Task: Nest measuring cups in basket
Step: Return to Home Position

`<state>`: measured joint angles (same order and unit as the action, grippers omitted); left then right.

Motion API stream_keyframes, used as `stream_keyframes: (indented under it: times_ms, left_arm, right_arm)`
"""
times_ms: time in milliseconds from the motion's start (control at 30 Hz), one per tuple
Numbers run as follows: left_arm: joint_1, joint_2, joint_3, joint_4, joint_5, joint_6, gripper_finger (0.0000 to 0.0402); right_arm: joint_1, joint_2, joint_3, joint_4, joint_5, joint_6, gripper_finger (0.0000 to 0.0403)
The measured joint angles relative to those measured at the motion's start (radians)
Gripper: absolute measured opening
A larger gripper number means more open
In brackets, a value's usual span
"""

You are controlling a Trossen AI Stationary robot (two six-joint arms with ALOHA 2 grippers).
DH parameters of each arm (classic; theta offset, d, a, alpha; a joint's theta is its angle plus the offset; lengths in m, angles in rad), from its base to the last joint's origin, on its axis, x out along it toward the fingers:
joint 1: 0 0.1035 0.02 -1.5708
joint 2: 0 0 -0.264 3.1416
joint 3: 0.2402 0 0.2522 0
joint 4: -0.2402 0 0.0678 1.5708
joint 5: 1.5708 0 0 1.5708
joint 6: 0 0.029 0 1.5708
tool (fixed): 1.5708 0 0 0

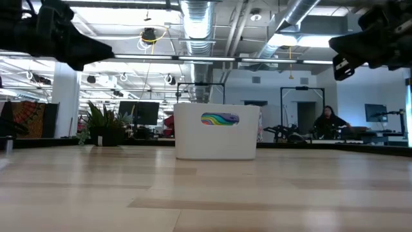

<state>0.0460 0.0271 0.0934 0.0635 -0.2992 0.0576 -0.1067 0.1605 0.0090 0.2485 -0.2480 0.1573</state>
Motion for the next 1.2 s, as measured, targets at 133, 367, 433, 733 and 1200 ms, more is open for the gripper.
stream_keyframes:
  times_ms: [133, 367, 433, 733, 1200]
  left_arm:
    - [0.0, -0.026, -0.019, -0.003, 0.003, -0.015, 0.0132]
    - [-0.001, -0.025, -0.02, -0.023, 0.007, -0.02, 0.0132]
    - [-0.001, -0.025, -0.025, -0.026, 0.008, -0.02, 0.0127]
    - [-0.002, -0.023, -0.083, 0.052, 0.091, -0.036, 0.0053]
    - [0.0, 0.014, -0.084, -0.029, 0.235, -0.064, 0.0006]
  right_arm:
    - [-0.004, -0.1, 0.0, -0.096, -0.025, -0.004, 0.0027]
    - [-0.02, -0.158, 0.002, -0.191, -0.042, -0.004, 0.0033]
    - [-0.019, -0.158, 0.003, -0.195, -0.042, -0.005, 0.0034]
    - [-0.017, -0.159, 0.003, -0.2, -0.045, -0.008, 0.0033]
    - [-0.018, -0.15, 0.003, -0.203, -0.041, -0.082, 0.0034]
